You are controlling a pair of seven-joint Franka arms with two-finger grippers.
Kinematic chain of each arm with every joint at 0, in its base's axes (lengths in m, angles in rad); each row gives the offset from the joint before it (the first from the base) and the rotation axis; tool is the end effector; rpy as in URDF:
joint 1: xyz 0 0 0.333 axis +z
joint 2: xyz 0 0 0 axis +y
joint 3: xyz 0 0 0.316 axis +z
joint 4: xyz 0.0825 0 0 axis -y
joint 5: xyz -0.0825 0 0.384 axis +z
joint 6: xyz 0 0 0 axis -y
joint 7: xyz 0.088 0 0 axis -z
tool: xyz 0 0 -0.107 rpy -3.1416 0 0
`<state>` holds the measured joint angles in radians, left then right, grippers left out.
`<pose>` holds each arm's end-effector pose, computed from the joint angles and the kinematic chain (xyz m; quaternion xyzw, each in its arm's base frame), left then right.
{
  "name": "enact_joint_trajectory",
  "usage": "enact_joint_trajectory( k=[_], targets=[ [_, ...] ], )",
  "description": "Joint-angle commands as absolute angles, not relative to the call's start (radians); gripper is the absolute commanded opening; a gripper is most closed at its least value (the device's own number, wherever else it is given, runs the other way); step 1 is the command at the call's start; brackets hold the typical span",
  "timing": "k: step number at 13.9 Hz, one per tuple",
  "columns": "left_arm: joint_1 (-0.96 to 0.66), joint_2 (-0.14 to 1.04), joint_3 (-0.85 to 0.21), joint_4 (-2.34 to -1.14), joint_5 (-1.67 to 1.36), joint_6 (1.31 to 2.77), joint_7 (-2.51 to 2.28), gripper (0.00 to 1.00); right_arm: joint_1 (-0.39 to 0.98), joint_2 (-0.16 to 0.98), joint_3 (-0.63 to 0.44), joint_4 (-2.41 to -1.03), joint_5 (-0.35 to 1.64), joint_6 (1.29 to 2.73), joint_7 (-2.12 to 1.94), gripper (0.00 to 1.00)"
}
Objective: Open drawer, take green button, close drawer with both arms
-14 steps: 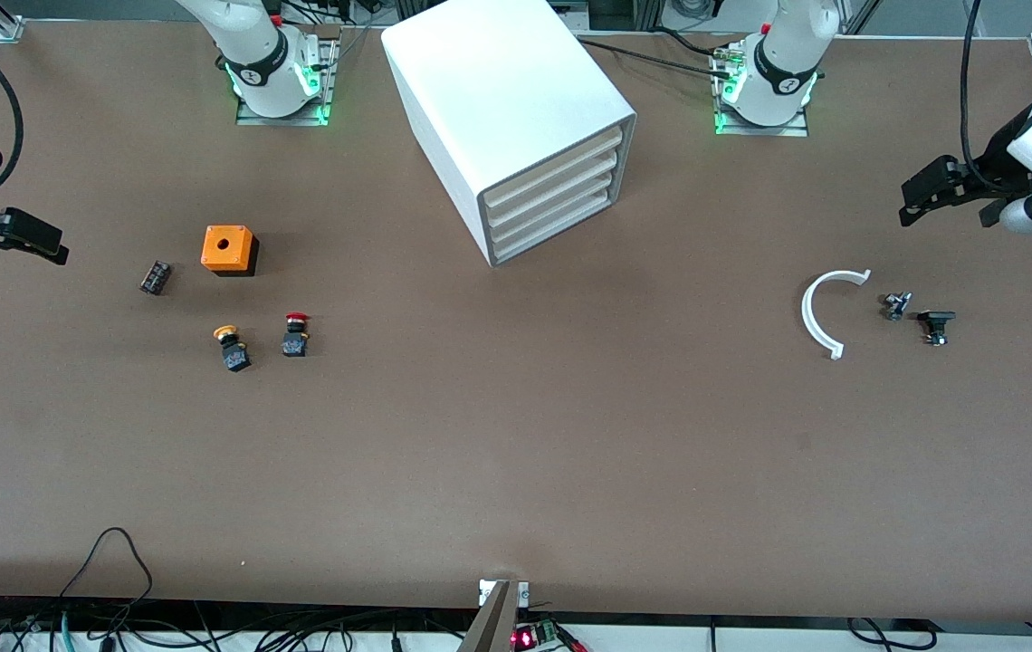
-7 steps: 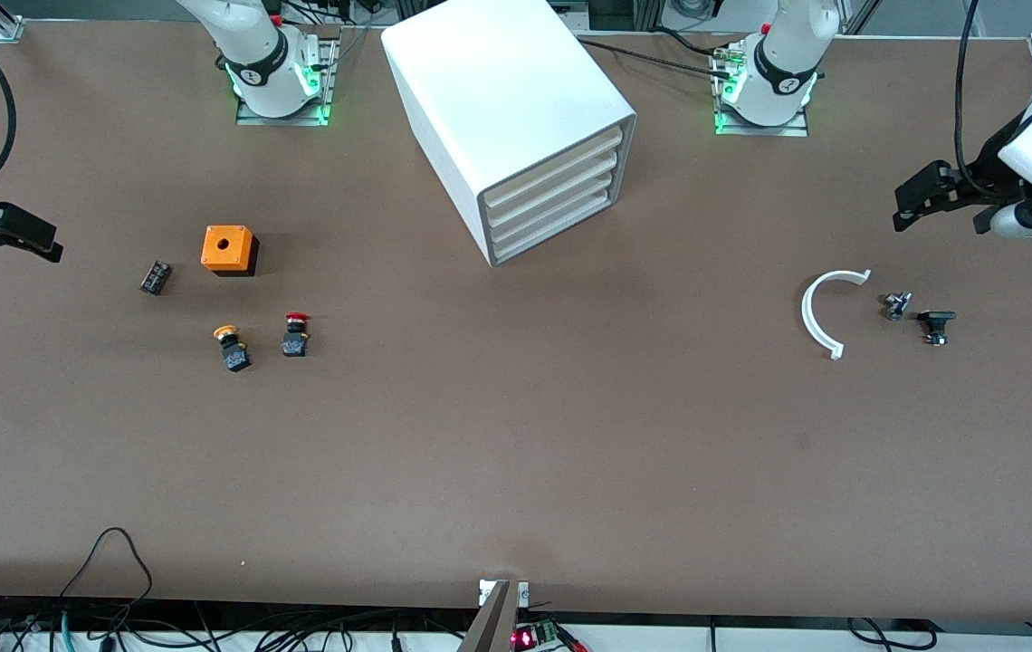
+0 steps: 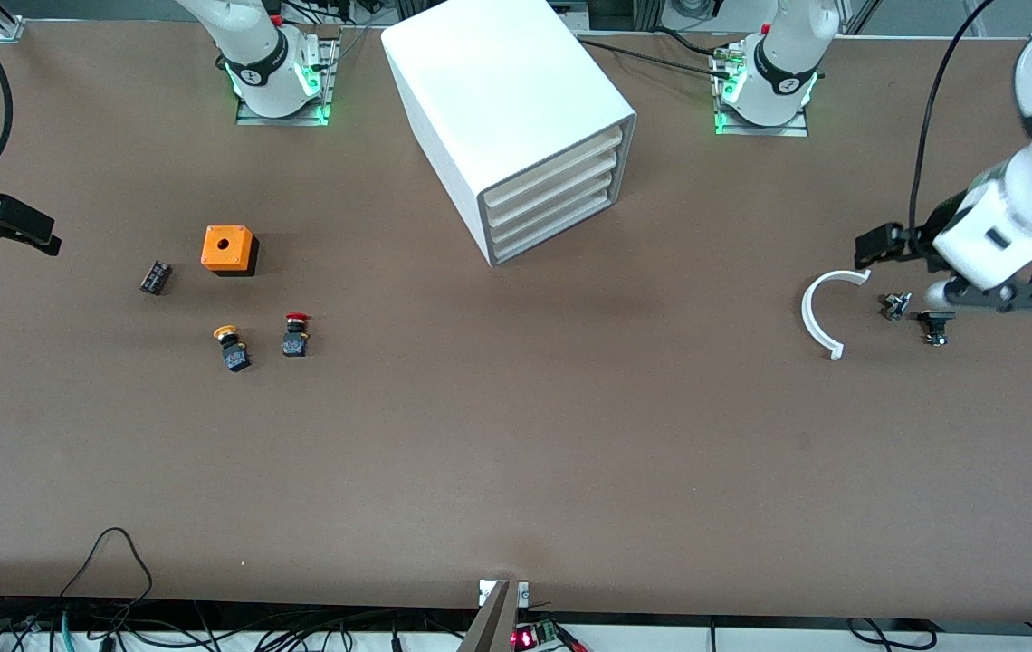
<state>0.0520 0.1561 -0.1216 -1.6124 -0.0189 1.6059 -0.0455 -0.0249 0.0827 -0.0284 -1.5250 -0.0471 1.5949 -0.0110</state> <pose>0.5914 -0.0388 0.5187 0.9965 -0.0109 -0.0816 0.0142 0.5807 -0.0352 0.6014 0.9995 -0.0204 -0.0072 0.0245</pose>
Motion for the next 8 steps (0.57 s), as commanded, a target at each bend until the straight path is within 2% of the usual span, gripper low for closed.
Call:
enact_joint_trajectory(
  k=[1,4,8],
  targets=[
    [0.043,0.234,-0.133,-1.566,-0.041,1.580,-0.018,1.00,-0.044,-0.038,-0.011,-1.679,-0.037,1.672,-0.005,1.00],
    [0.026,0.354,-0.135,-1.578,-0.188,1.591,-0.017,1.00,-0.044,-0.038,-0.011,-1.683,-0.037,1.667,-0.006,1.00],
    [0.023,0.451,-0.135,-1.760,-0.599,1.716,0.133,1.00,-0.038,-0.012,-0.011,-1.672,-0.037,1.646,-0.011,1.00]
  ],
)
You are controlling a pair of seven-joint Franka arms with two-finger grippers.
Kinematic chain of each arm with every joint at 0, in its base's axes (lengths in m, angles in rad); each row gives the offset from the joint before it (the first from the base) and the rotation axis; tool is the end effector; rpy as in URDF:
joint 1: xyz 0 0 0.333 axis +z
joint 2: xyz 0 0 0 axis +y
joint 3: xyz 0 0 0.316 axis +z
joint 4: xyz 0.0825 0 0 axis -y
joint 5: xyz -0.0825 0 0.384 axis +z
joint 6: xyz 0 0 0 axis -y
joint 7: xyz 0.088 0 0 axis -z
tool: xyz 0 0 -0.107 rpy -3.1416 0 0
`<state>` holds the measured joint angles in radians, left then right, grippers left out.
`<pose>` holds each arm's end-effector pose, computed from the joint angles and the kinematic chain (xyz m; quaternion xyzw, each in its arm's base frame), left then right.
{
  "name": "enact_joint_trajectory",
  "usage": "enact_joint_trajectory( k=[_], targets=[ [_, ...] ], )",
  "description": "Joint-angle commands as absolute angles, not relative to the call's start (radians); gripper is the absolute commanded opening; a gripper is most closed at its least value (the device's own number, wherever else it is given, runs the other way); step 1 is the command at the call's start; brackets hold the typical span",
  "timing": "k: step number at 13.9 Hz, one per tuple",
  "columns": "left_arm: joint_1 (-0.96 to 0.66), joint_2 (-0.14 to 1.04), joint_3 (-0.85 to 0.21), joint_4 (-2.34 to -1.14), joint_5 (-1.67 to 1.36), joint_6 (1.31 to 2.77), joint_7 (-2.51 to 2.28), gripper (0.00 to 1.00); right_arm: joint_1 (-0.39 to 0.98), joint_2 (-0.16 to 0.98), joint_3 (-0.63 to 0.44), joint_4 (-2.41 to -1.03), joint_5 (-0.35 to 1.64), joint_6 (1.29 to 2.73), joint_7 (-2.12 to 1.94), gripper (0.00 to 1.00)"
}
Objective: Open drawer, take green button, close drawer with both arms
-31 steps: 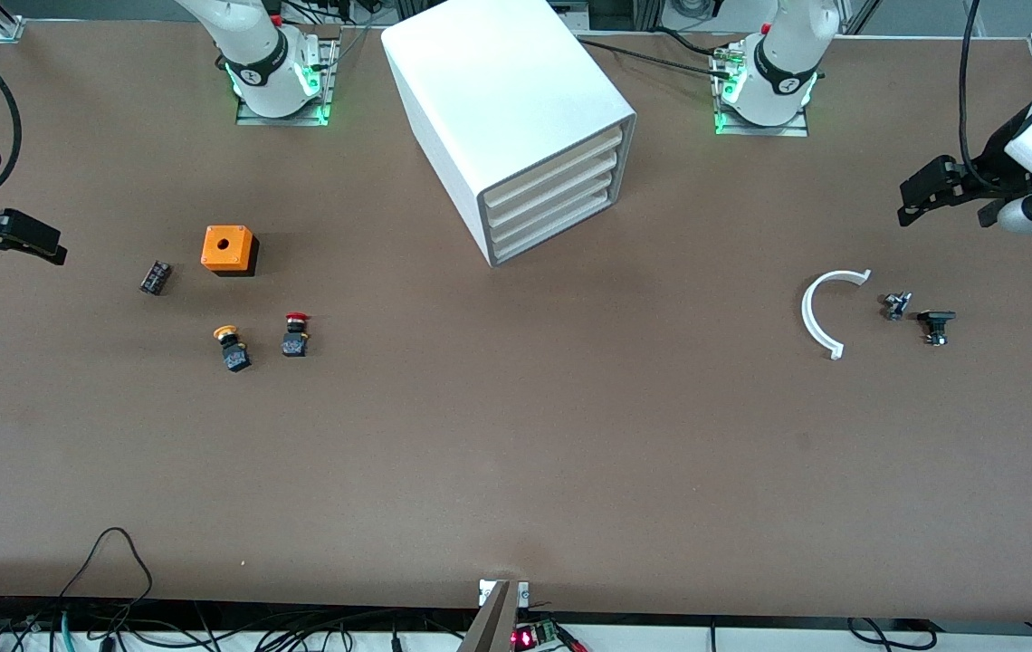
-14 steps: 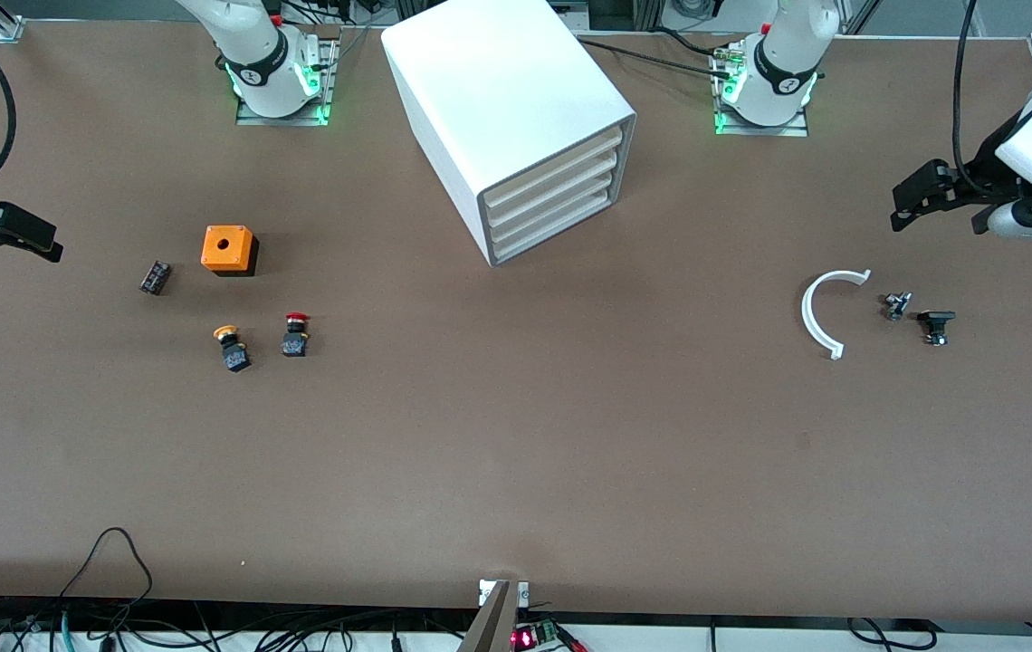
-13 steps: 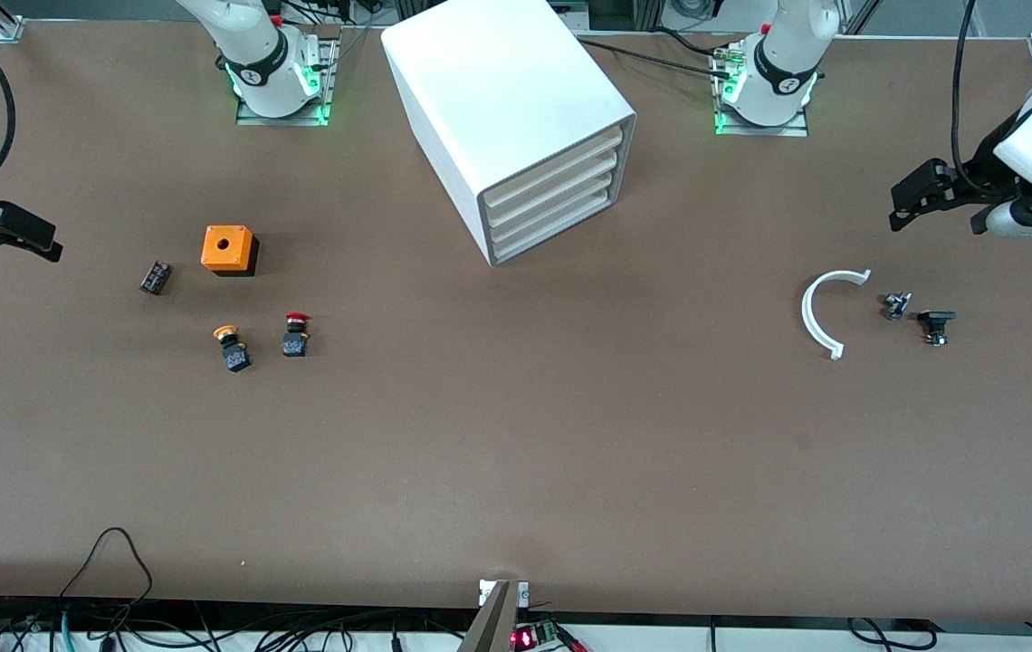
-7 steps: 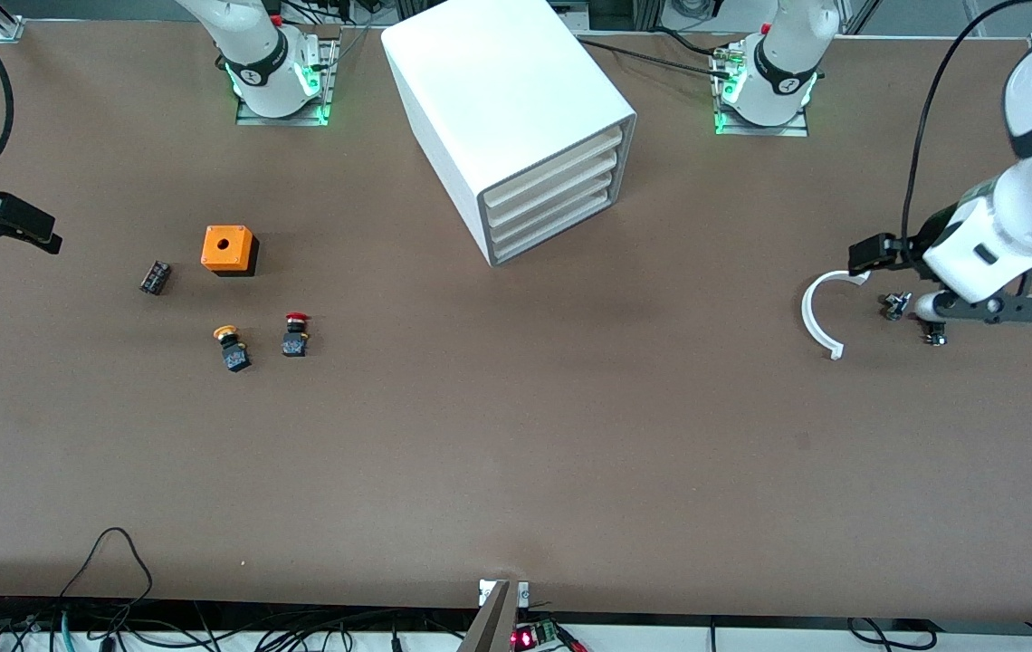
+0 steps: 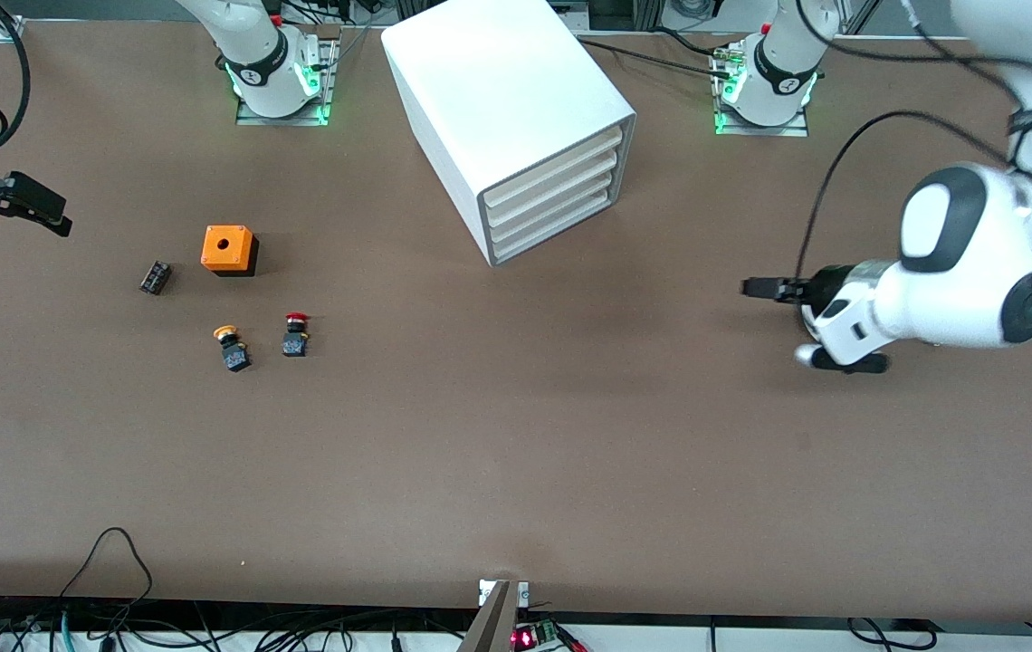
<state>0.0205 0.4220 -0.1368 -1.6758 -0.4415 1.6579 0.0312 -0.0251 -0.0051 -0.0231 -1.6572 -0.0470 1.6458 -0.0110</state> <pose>0.6092 -0.1058 0.3441 0.9483 -0.0044 -0.2215 0.2274 0.5568 -0.0316 0.5930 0.9996 -0.0168 -0.0038 0.0233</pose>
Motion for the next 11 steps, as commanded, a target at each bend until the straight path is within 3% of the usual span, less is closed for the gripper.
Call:
enact_joint_trajectory(
  k=[1,7,11],
  targets=[
    [0.005,0.475,-0.137,-1.802,-0.691,1.742,0.212,1.00,-0.038,-0.003,-0.012,-1.672,-0.034,1.637,-0.005,1.00],
    [-0.103,0.586,-0.140,-1.986,-1.023,1.749,0.608,1.00,-0.037,0.026,-0.012,-1.672,-0.035,1.609,-0.020,1.00],
    [-0.118,0.595,-0.245,-2.077,-1.061,1.822,0.634,0.96,-0.002,0.087,-0.011,-1.672,-0.009,1.667,-0.014,1.00]
  ],
)
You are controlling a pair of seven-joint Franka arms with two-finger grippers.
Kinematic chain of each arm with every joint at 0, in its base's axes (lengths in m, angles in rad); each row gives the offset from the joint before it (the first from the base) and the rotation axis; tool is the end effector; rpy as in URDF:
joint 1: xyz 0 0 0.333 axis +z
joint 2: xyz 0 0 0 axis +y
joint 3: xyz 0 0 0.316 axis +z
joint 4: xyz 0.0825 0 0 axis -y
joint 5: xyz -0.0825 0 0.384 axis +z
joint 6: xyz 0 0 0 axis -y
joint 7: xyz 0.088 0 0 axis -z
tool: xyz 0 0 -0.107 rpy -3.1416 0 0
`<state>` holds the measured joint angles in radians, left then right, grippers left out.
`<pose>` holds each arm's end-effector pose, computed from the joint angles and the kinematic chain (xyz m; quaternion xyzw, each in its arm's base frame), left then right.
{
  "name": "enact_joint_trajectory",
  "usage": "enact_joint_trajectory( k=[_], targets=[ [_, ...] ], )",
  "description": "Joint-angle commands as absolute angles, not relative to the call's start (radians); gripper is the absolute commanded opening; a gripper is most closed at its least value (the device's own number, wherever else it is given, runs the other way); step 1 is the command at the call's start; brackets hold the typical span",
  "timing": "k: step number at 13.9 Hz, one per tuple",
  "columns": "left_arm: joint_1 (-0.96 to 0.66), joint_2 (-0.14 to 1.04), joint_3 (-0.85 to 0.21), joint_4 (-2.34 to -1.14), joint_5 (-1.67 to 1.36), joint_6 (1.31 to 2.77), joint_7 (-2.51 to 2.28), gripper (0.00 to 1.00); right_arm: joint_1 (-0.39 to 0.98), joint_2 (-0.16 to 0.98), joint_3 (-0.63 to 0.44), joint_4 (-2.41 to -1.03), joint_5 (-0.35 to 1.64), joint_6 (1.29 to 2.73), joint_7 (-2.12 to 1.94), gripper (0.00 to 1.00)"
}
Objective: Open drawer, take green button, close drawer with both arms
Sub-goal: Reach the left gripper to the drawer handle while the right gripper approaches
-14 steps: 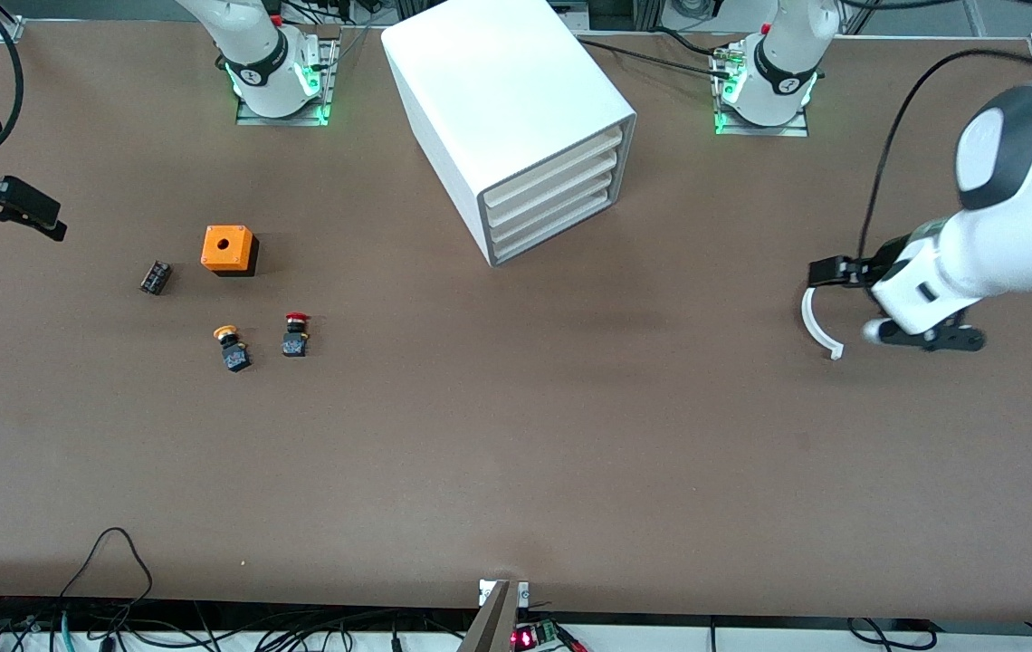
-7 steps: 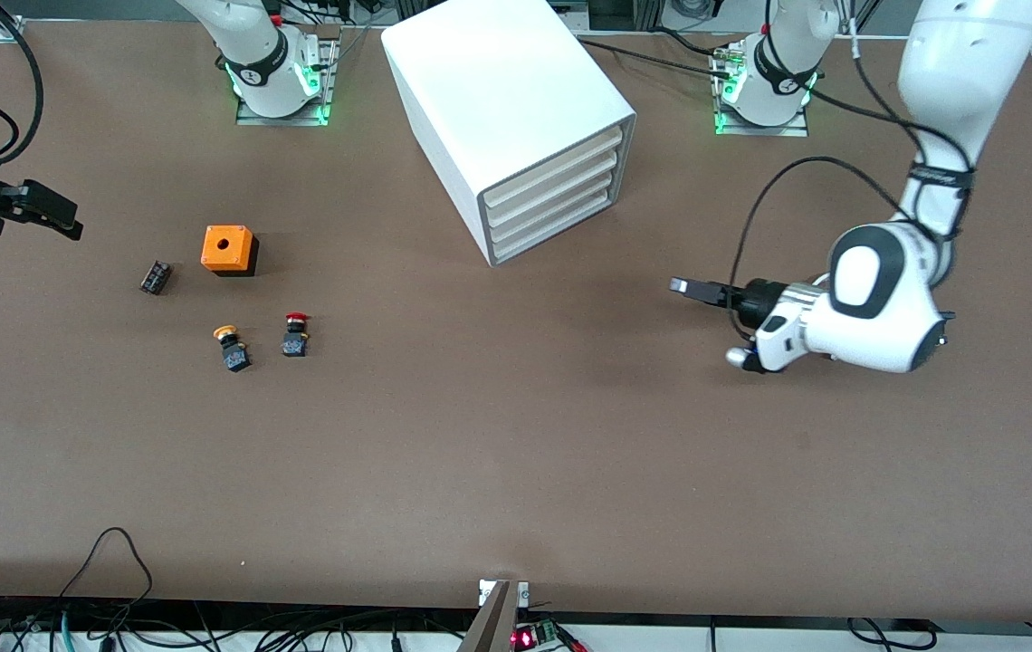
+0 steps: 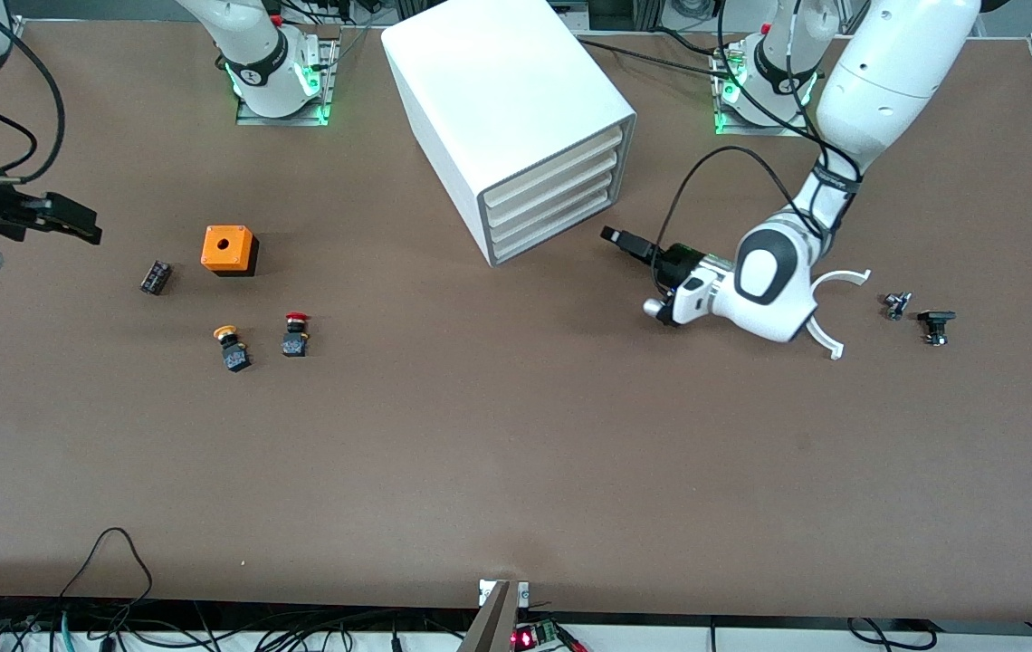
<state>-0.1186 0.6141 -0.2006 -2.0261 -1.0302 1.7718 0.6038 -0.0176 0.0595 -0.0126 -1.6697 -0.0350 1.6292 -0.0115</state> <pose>0.4728 -0.2387 0.1455 0.8083 -0.0861 -0.3029 0.4975 0.5699 -0.0206 0.5492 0.9986 -0.0075 -0.0503 0.0167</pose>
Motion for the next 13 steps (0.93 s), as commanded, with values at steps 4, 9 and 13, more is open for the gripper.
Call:
enact_joint_trajectory(
  k=[4,9,13],
  targets=[
    [-0.123,0.594,-0.327,-2.149,-1.143,1.923,0.635,0.89,0.089,0.144,-0.012,-1.672,-0.009,1.713,-0.008,1.00],
    [-0.133,0.592,-0.350,-2.181,-1.169,1.931,0.635,0.19,0.201,0.201,-0.012,-1.664,-0.012,1.720,0.021,1.00],
    [-0.132,0.589,-0.348,-2.177,-1.170,1.933,0.635,0.00,0.274,0.245,-0.012,-1.654,-0.017,1.732,0.020,1.00]
  ],
)
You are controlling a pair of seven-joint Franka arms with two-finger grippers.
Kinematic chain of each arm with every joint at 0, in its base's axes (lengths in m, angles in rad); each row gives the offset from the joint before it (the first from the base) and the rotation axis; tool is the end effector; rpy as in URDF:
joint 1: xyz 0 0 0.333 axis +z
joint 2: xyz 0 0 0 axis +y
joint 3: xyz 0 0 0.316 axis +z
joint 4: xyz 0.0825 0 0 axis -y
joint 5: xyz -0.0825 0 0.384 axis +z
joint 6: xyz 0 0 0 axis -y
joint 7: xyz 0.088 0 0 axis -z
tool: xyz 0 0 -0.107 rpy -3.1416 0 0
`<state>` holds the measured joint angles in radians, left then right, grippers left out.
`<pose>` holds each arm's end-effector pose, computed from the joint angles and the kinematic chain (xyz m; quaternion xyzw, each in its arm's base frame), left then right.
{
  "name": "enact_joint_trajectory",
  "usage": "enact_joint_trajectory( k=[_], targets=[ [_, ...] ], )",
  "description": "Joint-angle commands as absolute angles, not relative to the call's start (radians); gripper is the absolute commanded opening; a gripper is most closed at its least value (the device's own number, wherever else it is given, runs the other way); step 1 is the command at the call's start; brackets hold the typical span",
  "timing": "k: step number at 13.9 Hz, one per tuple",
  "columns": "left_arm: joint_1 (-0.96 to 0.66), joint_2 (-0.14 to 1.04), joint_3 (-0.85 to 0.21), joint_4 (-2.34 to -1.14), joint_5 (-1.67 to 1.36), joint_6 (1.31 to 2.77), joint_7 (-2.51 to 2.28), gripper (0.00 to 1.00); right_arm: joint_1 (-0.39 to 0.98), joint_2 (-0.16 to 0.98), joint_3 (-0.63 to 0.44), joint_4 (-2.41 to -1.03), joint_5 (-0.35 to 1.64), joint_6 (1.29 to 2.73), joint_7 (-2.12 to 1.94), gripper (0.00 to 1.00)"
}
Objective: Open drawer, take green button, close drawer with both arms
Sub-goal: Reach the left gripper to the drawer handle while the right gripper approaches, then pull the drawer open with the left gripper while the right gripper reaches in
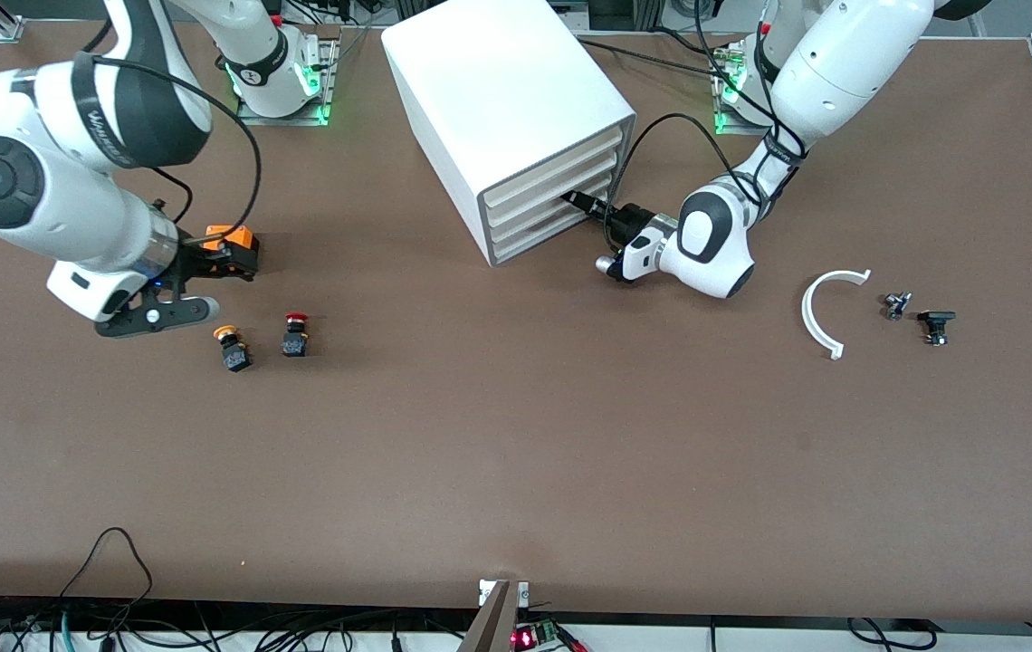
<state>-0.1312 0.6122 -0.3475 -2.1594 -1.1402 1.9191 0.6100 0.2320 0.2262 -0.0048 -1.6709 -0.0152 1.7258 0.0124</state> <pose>0.4015 -0.2960 0.1250 0.8006 -0.0657 -0.3260 0.4984 0.5945 0.1362 0.4571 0.9904 0.1086 -0.0840 0.0181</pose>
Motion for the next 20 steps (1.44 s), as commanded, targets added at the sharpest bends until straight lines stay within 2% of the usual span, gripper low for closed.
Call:
enact_joint_trajectory(
  k=[1,6,8,9,10,13,16,20],
  targets=[
    [-0.123,0.586,-0.341,-2.171,-1.172,1.933,0.634,0.00,0.293,0.258,-0.012,-1.654,-0.017,1.738,0.020,1.00],
    [-0.088,0.572,-0.183,-2.053,-1.157,1.991,0.638,0.00,0.423,0.299,-0.011,-1.622,-0.006,1.831,0.018,1.00],
    [-0.068,0.572,-0.160,-2.017,-1.158,1.997,0.635,0.00,0.484,0.310,-0.011,-1.594,-0.008,1.832,0.002,1.00],
    [-0.064,0.572,-0.156,-2.016,-1.169,1.997,0.623,0.57,0.520,0.314,-0.011,-1.583,-0.008,1.833,-0.002,1.00],
    [-0.049,0.559,-0.156,-2.017,-1.173,1.997,0.632,0.99,0.558,0.331,-0.011,-1.553,-0.008,1.832,-0.008,1.00],
    [-0.034,0.511,-0.155,-2.017,-1.166,1.997,0.635,1.00,0.664,0.441,-0.009,-1.387,-0.006,1.832,-0.051,1.00],
    [0.032,0.398,-0.153,-2.020,-1.103,2.087,0.630,1.00,0.696,0.573,0.060,-1.220,-0.009,1.844,-0.076,1.00],
    [0.155,0.229,-0.152,-2.028,-0.958,2.146,0.624,1.00,0.721,0.670,0.133,-1.141,-0.006,1.931,-0.248,1.00]
  ],
)
